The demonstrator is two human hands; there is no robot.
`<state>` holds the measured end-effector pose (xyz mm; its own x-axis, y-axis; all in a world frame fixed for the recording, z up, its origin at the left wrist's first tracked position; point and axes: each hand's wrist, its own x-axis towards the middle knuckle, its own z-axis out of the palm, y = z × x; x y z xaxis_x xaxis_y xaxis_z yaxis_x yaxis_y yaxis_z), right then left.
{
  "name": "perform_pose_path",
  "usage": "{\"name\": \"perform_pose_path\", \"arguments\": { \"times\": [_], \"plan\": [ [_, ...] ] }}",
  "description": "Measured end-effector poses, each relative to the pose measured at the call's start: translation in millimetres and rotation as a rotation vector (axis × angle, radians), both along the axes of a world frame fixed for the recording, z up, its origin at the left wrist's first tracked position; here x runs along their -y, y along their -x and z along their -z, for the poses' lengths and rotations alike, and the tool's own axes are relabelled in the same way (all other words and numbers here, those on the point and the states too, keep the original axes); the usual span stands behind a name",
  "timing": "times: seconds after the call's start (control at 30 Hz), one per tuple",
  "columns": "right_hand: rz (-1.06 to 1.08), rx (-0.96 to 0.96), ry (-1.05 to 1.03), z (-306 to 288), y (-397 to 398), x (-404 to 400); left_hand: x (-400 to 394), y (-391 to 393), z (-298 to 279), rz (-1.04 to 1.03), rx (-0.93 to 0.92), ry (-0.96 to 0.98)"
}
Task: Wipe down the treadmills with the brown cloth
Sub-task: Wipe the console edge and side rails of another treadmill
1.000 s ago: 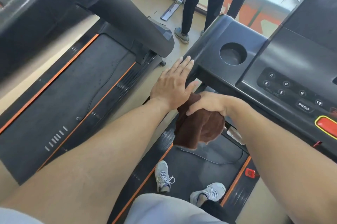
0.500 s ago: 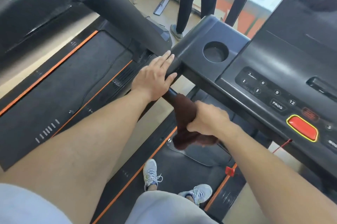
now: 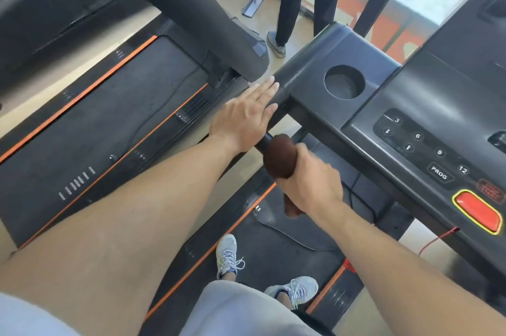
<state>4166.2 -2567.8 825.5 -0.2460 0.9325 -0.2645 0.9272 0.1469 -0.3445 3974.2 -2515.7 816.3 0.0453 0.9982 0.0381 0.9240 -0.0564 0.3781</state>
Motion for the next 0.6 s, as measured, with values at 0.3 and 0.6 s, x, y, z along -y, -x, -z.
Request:
{"name": "perform_pose_path", "arguments": {
  "times": [0.3, 0.6],
  "plan": [
    [-0.122, -0.103, 0.338, 1, 38, -59, 0, -2, 0, 0.003, 0.012, -0.012],
    [-0.016, -0.082, 0.339, 7, 16, -40, 2, 0, 3, 0.009, -0.058, 0.023]
  ]
}}
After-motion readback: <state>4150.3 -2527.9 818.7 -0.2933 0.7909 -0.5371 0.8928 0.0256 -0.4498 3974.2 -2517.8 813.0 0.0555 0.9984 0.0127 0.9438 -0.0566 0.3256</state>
